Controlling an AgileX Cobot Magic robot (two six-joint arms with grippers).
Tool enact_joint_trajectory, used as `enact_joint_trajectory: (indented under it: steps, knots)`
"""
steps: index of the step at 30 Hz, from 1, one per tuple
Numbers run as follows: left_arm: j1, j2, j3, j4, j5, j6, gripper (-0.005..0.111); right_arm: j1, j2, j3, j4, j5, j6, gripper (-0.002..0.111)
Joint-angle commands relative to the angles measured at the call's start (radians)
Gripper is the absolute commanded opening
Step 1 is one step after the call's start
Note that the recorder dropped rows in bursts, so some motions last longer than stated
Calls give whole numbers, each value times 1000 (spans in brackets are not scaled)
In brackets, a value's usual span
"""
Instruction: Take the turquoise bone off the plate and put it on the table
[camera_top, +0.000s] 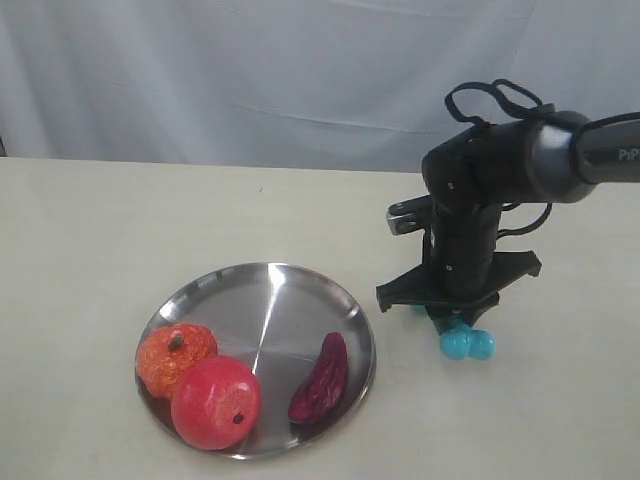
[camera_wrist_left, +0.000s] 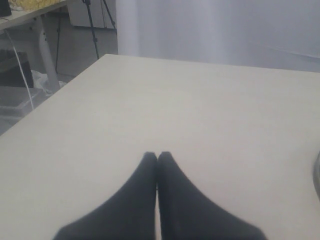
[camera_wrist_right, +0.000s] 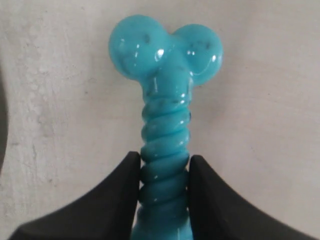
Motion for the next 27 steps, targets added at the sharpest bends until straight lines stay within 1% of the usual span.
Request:
enact_joint_trajectory:
  steps: [1, 4, 6, 10, 11, 12, 17, 23, 25, 27]
  knots:
    - [2, -1, 3, 6, -5, -4, 0, -14, 8, 11, -11, -24, -28, 0]
    - [2, -1, 3, 6, -5, -4, 0, -14, 8, 23, 0, -47, -39, 1]
    - [2, -1, 3, 6, -5, -4, 0, -14, 8, 30, 7, -54, -52, 11]
    - [2, -1, 3, 6, -5, -4, 0, -14, 8, 30, 12, -43, -66, 45]
    - [2, -1, 3, 6, -5, -4, 0, -14, 8, 30, 12, -39, -66, 52]
    - [2, -1, 3, 6, -5, -4, 0, -14, 6, 30, 12, -33, -66, 56]
    - [2, -1, 3, 6, -5, -4, 0, -14, -40, 30, 3, -2, -88, 57]
    - [2, -1, 3, 6, -5, -4, 0, -14, -215, 30, -58, 23, -102, 57]
    - [2, -1, 3, 6, -5, -4, 0, -14, -288, 30, -76, 23, -104, 53]
    - [2, -1, 3, 6, -5, -4, 0, -14, -373, 30, -92, 18, -107, 40]
